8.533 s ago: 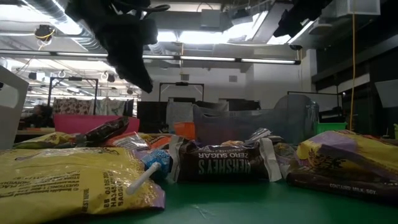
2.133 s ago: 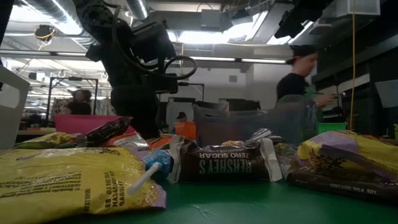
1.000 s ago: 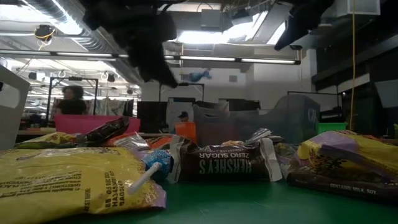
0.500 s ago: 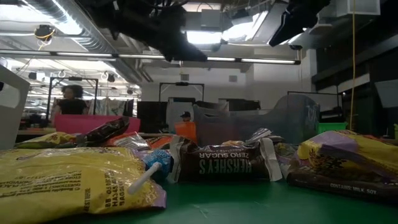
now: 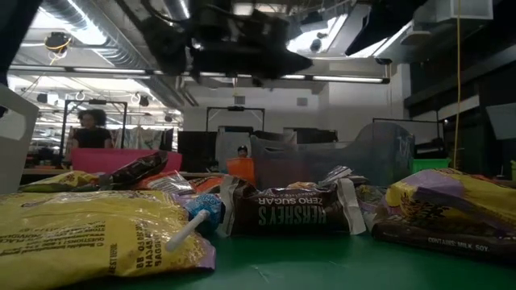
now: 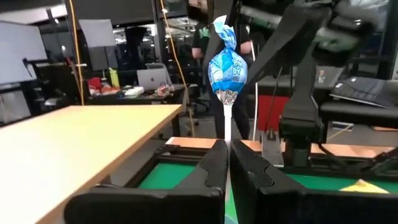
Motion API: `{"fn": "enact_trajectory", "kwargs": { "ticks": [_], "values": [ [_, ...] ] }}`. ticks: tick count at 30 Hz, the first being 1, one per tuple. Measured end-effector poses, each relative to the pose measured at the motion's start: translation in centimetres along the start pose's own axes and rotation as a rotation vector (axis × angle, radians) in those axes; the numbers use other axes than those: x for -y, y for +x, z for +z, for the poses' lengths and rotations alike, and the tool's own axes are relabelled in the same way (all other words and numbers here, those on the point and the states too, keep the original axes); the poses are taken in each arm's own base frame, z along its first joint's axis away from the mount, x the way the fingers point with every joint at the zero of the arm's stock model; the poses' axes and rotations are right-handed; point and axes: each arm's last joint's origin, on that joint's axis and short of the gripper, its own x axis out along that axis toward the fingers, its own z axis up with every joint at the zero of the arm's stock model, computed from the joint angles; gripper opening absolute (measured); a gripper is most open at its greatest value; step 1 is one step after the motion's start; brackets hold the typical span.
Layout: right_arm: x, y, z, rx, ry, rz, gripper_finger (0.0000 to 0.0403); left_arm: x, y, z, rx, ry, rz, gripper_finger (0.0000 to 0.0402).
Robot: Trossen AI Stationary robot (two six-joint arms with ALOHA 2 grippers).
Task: Sort candy
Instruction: Put the blue lollipop into the blue bin
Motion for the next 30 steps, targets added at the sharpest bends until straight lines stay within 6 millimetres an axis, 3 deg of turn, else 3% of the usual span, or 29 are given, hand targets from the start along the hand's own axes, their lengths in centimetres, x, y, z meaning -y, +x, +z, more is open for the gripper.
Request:
{"fn": "enact_trajectory", "kwargs": {
  "ticks": [5, 11, 16, 25, 30],
  "values": [
    [0.3, -0.8, 0.6, 0.016, 0.001, 0.01, 0.0172, 0.2, 3.6, -2.5, -0.07, -0.002, -0.002, 0.0],
    [0.9, -3.2, 1.8, 0.02, 0.08, 0.044, 0.0172, 0.3, 7.3, -4.2, -0.067, -0.003, -0.001, 0.0],
    [0.8, -3.8, 2.0, 0.036, 0.127, 0.13, 0.0172, 0.6, 9.8, -5.8, -0.107, -0.001, 0.002, 0.0],
    [0.4, -3.9, 1.1, -0.054, 0.166, 0.185, 0.0172, 0.3, 10.1, -7.6, -0.311, -0.01, 0.14, 0.0],
    [0.3, -3.9, 0.8, -0.091, 0.196, 0.193, 0.0172, 0.3, 10.1, -7.8, -0.338, -0.046, 0.137, 0.0036]
  ]
}}
